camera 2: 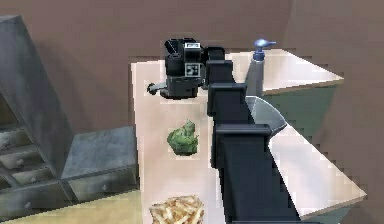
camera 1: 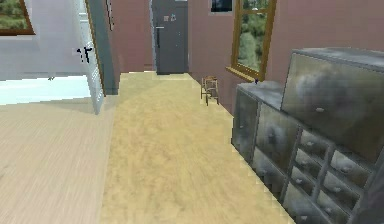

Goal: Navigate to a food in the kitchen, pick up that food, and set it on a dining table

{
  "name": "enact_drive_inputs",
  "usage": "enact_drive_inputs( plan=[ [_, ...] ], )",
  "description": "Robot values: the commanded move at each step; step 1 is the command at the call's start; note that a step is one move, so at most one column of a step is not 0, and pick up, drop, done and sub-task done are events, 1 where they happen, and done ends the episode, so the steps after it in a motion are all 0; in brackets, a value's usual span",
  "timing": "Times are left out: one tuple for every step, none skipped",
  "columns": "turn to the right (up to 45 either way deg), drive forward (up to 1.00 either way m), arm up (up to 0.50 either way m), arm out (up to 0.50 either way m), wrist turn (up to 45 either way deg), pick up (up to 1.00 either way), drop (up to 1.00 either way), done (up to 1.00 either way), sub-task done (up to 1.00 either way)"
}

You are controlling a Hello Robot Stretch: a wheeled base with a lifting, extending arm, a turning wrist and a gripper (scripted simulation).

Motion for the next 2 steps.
enact_drive_inputs(
  plan=[
    [0.0,0.00,0.00,0.00,-45.0,0.00,0.00,0.00,0.00],
    [0.0,0.00,0.00,0.00,-45.0,0.00,0.00,0.00,0.00]
  ],
)
